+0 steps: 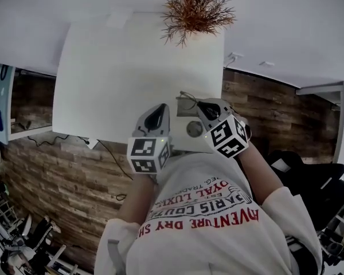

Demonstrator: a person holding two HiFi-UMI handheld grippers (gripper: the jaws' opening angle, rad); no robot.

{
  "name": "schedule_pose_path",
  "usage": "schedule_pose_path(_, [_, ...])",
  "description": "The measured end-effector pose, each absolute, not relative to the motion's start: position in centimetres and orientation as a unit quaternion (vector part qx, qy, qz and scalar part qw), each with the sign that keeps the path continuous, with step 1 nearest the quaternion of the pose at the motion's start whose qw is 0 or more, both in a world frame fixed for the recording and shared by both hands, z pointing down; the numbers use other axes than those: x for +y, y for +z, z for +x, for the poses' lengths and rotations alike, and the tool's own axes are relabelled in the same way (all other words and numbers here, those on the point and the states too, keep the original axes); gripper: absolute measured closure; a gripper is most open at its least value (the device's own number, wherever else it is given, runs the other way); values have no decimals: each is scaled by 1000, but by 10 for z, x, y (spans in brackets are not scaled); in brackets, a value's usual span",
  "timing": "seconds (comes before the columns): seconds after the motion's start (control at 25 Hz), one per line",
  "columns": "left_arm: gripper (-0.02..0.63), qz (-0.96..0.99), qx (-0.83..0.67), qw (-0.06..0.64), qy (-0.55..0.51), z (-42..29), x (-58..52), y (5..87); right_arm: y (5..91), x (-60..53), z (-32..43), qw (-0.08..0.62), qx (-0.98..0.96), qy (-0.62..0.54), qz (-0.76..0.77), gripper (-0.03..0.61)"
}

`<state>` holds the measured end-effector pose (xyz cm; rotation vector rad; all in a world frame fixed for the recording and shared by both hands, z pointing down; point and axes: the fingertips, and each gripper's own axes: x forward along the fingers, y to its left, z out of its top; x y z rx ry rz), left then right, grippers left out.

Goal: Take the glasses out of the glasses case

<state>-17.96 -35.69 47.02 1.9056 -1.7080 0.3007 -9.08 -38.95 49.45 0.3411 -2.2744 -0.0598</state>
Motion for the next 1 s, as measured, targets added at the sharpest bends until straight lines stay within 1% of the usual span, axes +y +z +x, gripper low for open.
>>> schedule_pose_path(0.24, [614,741,-626,222,99,-190,-361,425,438,-386,-91,315,-916,-6,248,552])
schedule_pose_path(0.4, [614,770,-603,176,109,-187,-359,402,410,-381,-89,260,-911,-7,321,552])
schedule_pose_path(0.6, [614,798,-581,121,109,-184,-350,370,380,-369,-86,190,-904,16,382,552])
schedule_pose_path(0.84, [614,809,-575,94,83,-183,-332,351,356,-348,-77,114,-892,41,436,552])
schedule_pose_path(1.0, [614,815,-568,86,73,-183,-321,346,347,-338,-79,91,-887,38,451,552])
